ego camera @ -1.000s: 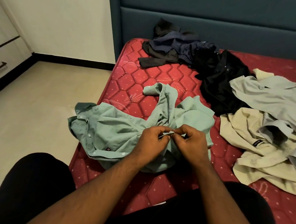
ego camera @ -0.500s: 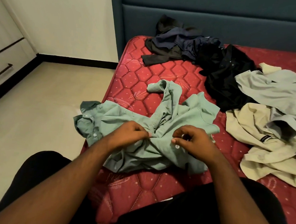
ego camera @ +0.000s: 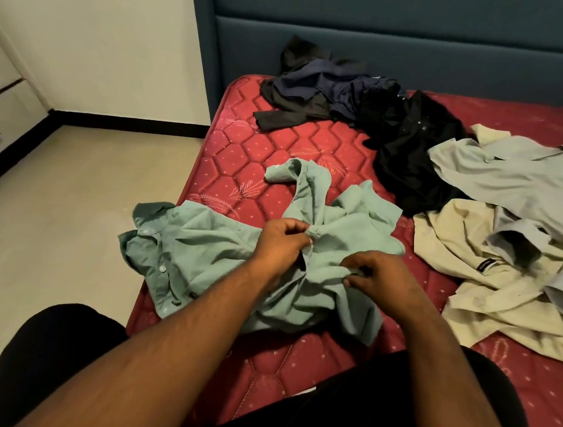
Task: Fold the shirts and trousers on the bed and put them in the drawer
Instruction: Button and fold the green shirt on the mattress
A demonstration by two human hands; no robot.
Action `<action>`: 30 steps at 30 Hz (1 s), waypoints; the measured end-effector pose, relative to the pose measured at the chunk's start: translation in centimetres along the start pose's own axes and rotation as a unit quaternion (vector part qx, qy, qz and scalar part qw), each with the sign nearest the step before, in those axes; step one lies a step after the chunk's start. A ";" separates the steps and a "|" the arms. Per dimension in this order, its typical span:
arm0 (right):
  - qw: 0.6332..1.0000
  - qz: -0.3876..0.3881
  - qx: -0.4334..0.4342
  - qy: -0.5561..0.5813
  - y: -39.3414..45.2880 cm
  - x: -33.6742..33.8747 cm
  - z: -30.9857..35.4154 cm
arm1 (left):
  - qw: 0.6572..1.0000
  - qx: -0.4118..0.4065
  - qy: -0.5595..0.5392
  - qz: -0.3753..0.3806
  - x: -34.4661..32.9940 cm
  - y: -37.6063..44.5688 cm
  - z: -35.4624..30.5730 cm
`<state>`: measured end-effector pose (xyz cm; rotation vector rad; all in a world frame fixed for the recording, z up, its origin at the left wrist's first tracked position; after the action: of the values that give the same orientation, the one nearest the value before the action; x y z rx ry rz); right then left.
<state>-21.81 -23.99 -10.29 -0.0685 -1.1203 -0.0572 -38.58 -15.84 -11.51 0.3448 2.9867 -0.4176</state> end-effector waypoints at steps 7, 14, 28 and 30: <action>0.989 0.037 -0.059 0.130 -0.5 0.5 -2.5 | 0.982 0.070 -0.174 -0.007 -1.9 -1.0 0.6; 0.947 -0.059 -0.076 0.306 -0.9 2.0 -2.8 | 0.993 0.000 -0.105 -0.055 -2.2 -0.6 0.8; 0.946 -0.200 0.021 0.255 1.0 1.6 -0.4 | 0.988 -0.025 -0.113 0.099 -3.9 -1.3 0.6; 0.942 -0.202 0.009 0.268 1.2 1.4 -0.7 | 0.985 -0.018 -0.120 0.120 -4.2 -1.5 0.6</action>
<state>-20.46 -22.89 -9.41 0.1875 -0.5729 -0.4098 -34.79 -18.30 -11.08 0.5970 2.6740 -0.3507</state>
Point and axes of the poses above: each hand's wrist, its own y-axis towards the middle knuckle, its own x-axis out of the back of the hand, z = x × y, the point moved 4 cm from there along y, towards the middle knuckle, and after that the axes turned 9 degrees about -y, right-handed, at the moved point
